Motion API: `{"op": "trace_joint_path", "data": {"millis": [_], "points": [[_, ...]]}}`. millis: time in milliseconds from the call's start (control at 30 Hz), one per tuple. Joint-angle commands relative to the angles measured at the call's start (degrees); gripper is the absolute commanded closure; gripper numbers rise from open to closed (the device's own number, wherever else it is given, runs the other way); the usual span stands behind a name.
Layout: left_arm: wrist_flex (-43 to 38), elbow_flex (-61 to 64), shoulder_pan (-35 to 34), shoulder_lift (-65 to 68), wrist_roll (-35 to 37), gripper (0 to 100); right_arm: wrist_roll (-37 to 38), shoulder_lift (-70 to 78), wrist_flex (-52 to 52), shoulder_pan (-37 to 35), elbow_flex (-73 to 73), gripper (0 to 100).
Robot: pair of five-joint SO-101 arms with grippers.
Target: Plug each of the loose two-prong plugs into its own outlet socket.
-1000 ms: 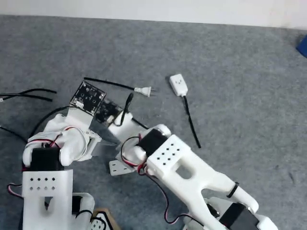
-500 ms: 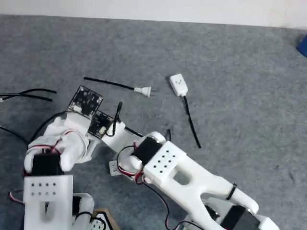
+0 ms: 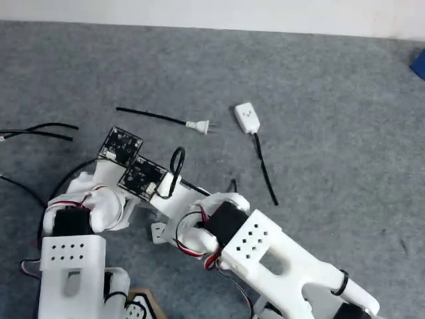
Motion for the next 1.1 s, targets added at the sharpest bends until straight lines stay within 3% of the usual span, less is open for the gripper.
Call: {"op": "trace_joint_path", "data": {"millis": [0,233,433,633,1067], "points": [[-0.4,-0.3,2.1,-0.6,0.9,56,0.5,-2.1,-2.2,-0.5,-1.1,99.2],[0.1,-6.2,-3.1,-0.7,2.2,56,-4.7,-2.1,-7.8,6.0,3.8,99.2],[1.4,-12.9,-3.9,-0.7,10.5,56,-5.2,-2.1,-8.7,6.2,5.5,99.2],[2.5,-14.3,-3.1,-0.7,13.1,56,-5.2,-2.1,-8.9,6.2,5.6,99.2],[8.8,-15.2,6.5,-0.7,16.9,56,-6.1,4.2,-8.7,6.3,3.1,99.2]]}}
